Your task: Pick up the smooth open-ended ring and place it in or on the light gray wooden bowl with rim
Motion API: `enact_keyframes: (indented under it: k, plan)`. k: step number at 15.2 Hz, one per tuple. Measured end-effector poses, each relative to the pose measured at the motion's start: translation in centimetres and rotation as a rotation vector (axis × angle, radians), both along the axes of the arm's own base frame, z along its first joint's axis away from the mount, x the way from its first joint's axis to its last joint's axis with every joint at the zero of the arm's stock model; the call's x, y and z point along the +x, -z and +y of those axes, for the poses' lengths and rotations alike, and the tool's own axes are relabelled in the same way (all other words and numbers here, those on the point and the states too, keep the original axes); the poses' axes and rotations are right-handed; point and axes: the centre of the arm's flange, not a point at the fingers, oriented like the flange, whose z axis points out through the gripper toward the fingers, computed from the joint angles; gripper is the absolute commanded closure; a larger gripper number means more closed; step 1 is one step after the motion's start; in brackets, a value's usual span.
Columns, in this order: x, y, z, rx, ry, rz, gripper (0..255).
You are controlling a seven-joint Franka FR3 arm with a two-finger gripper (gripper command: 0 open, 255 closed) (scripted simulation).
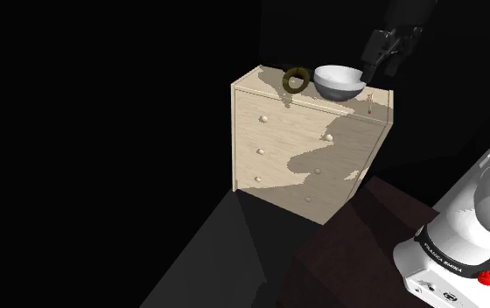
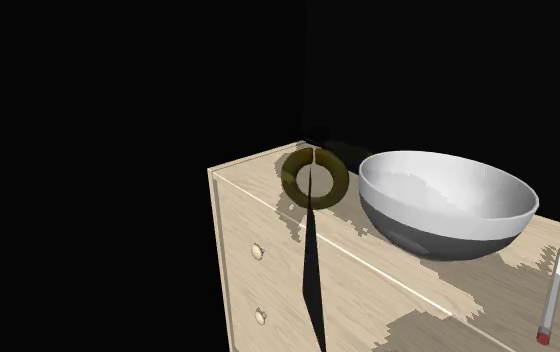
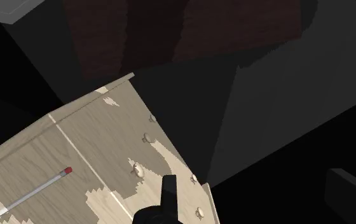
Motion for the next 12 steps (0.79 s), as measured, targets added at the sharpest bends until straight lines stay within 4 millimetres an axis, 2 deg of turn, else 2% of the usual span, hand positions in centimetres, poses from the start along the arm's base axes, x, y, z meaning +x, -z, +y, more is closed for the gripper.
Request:
enact_keyframes:
  k: [3,7,12]
  plan:
    - [0.9,0.3,-1.0,0.000,-0.045,-0.004,0]
    - [4.1,1.3,-4.6,0.001,-0.191,-0.016,0]
    - [9.4,2.8,-8.3,0.000,-0.387,-0.033,0]
